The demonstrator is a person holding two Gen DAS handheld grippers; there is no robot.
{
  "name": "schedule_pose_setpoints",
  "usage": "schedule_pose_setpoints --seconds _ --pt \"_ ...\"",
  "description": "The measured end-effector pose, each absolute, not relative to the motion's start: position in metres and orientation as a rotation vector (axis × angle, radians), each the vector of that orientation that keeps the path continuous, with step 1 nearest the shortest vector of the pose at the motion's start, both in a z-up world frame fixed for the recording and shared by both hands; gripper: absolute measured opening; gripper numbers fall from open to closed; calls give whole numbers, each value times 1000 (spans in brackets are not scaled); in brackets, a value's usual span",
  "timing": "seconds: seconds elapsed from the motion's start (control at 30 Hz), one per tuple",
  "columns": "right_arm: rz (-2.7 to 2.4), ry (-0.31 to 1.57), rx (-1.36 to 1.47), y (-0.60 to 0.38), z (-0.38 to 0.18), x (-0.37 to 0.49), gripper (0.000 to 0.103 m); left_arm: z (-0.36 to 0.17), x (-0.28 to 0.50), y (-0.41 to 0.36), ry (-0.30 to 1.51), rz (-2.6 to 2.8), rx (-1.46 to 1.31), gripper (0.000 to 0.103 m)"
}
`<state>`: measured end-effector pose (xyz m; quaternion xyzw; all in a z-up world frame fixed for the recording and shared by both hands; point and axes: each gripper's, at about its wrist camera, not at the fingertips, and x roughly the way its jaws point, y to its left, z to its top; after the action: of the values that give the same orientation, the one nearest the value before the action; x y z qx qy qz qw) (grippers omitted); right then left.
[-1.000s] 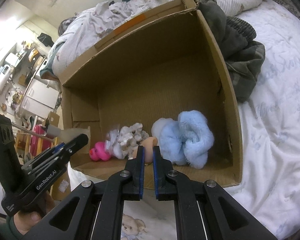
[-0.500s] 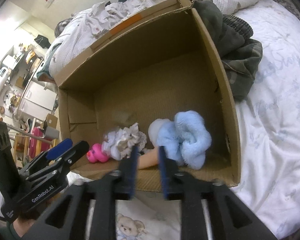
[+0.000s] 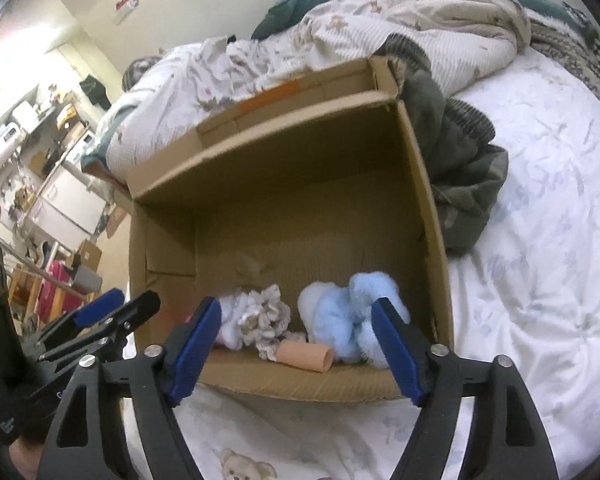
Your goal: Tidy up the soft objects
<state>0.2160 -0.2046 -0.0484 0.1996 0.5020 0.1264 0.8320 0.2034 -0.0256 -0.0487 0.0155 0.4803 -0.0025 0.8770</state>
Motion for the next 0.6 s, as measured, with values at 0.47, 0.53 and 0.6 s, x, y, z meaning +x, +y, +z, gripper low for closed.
schedule_pose_setpoints --seconds 0.47,0.53,0.6 --pt "208 929 417 -221 -14 185 103 -11 168 -9 879 47 33 72" --pt "207 913 397 -219 -8 179 103 -8 164 -5 875 44 26 76" --pt "210 896 381 -217 -2 171 103 -6 158 -1 875 46 20 76"
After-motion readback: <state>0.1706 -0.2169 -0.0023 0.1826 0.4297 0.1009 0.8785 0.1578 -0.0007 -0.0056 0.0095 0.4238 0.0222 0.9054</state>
